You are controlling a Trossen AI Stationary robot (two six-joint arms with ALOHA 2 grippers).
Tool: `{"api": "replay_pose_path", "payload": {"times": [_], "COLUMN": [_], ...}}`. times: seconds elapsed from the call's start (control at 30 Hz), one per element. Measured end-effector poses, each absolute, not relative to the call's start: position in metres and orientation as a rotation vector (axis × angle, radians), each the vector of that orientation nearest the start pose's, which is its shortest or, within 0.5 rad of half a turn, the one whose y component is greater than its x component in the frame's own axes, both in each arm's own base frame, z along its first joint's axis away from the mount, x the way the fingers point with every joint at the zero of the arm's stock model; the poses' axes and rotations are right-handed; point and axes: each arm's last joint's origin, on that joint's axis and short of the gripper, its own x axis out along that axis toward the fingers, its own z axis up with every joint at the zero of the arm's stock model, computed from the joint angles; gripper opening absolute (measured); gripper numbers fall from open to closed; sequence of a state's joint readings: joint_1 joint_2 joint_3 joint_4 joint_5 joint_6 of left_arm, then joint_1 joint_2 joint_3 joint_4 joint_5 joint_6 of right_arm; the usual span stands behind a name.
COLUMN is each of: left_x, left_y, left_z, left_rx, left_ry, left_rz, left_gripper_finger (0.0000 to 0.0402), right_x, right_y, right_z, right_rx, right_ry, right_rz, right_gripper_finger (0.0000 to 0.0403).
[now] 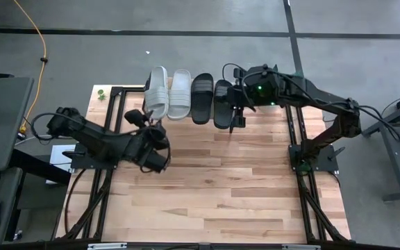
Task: Pick and place slides into the shelf
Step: Put the white slide on the shelf
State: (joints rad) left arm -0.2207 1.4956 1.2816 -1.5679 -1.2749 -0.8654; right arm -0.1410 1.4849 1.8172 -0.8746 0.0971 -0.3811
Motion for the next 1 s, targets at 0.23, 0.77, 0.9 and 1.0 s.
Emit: {"api": "replay_pose_path", "payload": {"times": [0.23,0.77,0.9,1.0], "left_x": [0.241,0.229,0.221,0.222], "left_y": [0.001,0.004,0.005,0.005], "left_z": [0.296,0.243,0.239,0.245], "left_rx": [0.501,0.578,0.619,0.649], "left_ry": [0.936,0.978,0.953,0.909], "left_rz": [1.233,1.237,1.275,1.289], "left_gripper_finger": [0.0209,0.0189,0.0189,0.0189], "right_x": [0.287,0.280,0.278,0.278], "right_y": [-0.057,-0.079,-0.078,-0.078], "right_z": [0.453,0.450,0.447,0.447], "right_rx": [-0.363,-0.308,-0.301,-0.300], "right_ry": [0.584,0.607,0.632,0.635], "right_rz": [-0.121,-0.068,-0.056,-0.056], "right_gripper_finger": [0.0000,0.0000,0.0000,0.0000]}}
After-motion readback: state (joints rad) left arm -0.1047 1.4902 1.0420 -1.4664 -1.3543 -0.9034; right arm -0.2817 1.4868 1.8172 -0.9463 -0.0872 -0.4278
